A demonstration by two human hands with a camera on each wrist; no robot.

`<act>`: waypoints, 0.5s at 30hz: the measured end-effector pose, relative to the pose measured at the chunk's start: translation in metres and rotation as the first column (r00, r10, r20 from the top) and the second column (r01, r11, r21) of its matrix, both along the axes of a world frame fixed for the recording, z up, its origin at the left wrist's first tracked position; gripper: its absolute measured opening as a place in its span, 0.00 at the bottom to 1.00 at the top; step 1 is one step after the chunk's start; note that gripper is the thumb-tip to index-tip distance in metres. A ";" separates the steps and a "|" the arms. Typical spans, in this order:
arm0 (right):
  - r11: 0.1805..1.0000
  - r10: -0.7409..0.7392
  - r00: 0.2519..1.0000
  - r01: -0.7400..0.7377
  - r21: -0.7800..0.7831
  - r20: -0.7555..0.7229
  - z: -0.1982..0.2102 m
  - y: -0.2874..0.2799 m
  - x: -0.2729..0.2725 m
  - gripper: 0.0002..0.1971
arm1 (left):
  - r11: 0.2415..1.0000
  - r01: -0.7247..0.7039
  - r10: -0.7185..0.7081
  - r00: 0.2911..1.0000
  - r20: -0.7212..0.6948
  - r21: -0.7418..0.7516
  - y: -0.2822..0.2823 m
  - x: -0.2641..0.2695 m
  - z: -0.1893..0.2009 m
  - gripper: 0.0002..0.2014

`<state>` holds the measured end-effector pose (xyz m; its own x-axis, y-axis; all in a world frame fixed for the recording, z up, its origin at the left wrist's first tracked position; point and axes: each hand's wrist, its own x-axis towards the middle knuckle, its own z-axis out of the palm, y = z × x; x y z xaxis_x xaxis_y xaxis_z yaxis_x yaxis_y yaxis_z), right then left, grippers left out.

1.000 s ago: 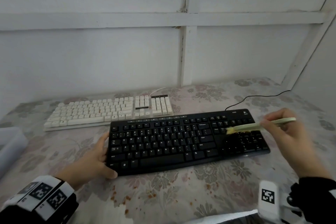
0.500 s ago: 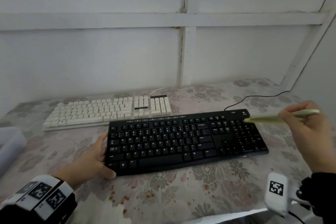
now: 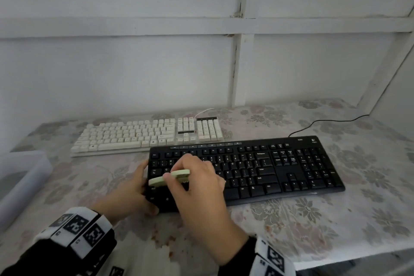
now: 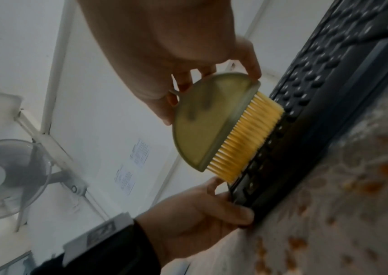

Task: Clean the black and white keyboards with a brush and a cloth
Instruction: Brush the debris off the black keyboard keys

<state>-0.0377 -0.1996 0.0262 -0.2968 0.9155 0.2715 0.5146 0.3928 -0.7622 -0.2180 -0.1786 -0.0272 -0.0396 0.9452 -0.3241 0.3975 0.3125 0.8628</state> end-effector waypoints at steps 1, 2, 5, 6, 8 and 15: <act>1.000 -0.004 1.000 0.004 -0.010 0.028 -0.001 -0.002 -0.006 0.06 | 1.000 -0.003 0.004 0.999 -0.050 0.015 0.001 0.001 0.001 0.54; 1.000 -0.006 0.999 0.007 -0.015 0.054 -0.001 -0.003 -0.011 0.07 | 1.000 0.006 -0.003 0.995 -0.101 0.030 0.002 0.000 0.001 0.53; 1.000 -0.004 0.996 0.003 0.005 0.086 -0.002 -0.010 -0.022 0.05 | 0.999 0.004 0.001 0.989 -0.151 0.034 0.006 -0.003 -0.003 0.57; 1.000 -0.012 0.995 0.010 0.024 0.094 -0.003 -0.012 -0.023 0.04 | 0.999 -0.003 0.009 0.987 -0.160 0.041 0.005 -0.003 -0.002 0.56; 0.997 -0.061 0.991 0.055 0.048 0.122 -0.003 -0.010 -0.017 0.04 | 0.999 0.019 -0.015 0.992 -0.126 0.033 0.004 -0.003 -0.002 0.56; 0.988 -0.152 0.988 0.152 0.002 0.022 0.009 -0.002 0.009 0.05 | 1.000 0.003 -0.001 0.998 0.064 -0.017 0.001 -0.004 -0.002 0.61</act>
<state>-0.0286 -0.2014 0.0349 -0.1604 0.9504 0.2665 0.5849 0.3091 -0.7499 -0.2223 -0.1780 -0.0289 -0.0166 0.9395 -0.3421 0.3427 0.3268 0.8808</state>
